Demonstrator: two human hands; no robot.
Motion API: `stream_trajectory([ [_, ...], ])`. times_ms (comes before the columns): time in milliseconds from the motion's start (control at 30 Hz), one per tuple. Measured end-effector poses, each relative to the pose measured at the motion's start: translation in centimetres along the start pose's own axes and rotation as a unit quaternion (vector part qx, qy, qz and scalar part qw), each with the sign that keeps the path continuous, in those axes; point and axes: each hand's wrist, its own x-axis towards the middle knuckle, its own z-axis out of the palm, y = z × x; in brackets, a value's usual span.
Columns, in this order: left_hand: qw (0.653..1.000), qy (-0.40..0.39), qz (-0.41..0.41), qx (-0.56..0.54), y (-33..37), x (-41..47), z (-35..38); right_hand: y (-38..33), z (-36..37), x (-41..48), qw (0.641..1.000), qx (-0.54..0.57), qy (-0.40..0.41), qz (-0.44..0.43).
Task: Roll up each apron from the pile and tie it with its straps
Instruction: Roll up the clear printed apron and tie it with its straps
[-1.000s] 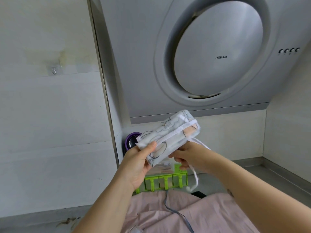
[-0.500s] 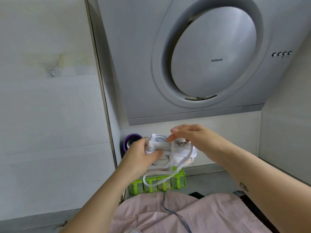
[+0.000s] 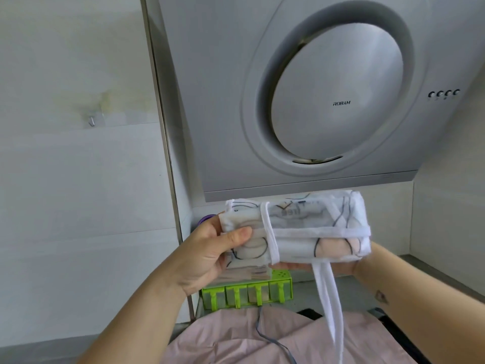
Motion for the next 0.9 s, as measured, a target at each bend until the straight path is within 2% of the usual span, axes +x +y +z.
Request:
stream_trajectory([
  [67, 0.998, 0.028, -0.012, -0.053, -0.1, 0.3, 0.9, 0.7, 2.0, 0.6, 0.992, 0.075, -0.100, -0.016],
  [100, 0.996, 0.049, -0.017, -0.079, -0.2, 0.5, 1.2, 1.0, 3.3, 0.8, 0.992, 0.056, -0.106, -0.050],
  [167, 0.988, 0.096, -0.026, -0.117, -0.3, 0.9, 1.6, 1.9, 4.7, 1.3, 0.989, -0.046, -0.020, -0.136],
  [233, 0.982, 0.138, -0.022, -0.130, -0.5, 1.3, 1.6, 3.0, 5.4, 1.5, 0.977, -0.103, 0.060, -0.174],
  [367, 0.972, 0.182, -0.006, -0.151, -1.0, 2.2, 1.2, 4.8, 6.3, 0.5, 0.973, -0.112, 0.069, -0.191],
  [533, 0.960, 0.240, -0.020, -0.142, -1.8, 3.2, 0.0, 6.5, 6.5, 0.1, 0.962, -0.126, 0.118, -0.213],
  [700, 0.945, 0.287, -0.030, -0.153, -2.9, 4.2, -0.7, 6.2, 7.8, 0.9, 0.974, 0.045, 0.101, -0.196],
  [900, 0.939, 0.336, 0.007, -0.072, -3.5, 4.9, -1.0, 4.8, 7.8, 0.5, 0.965, 0.201, 0.054, -0.162],
])
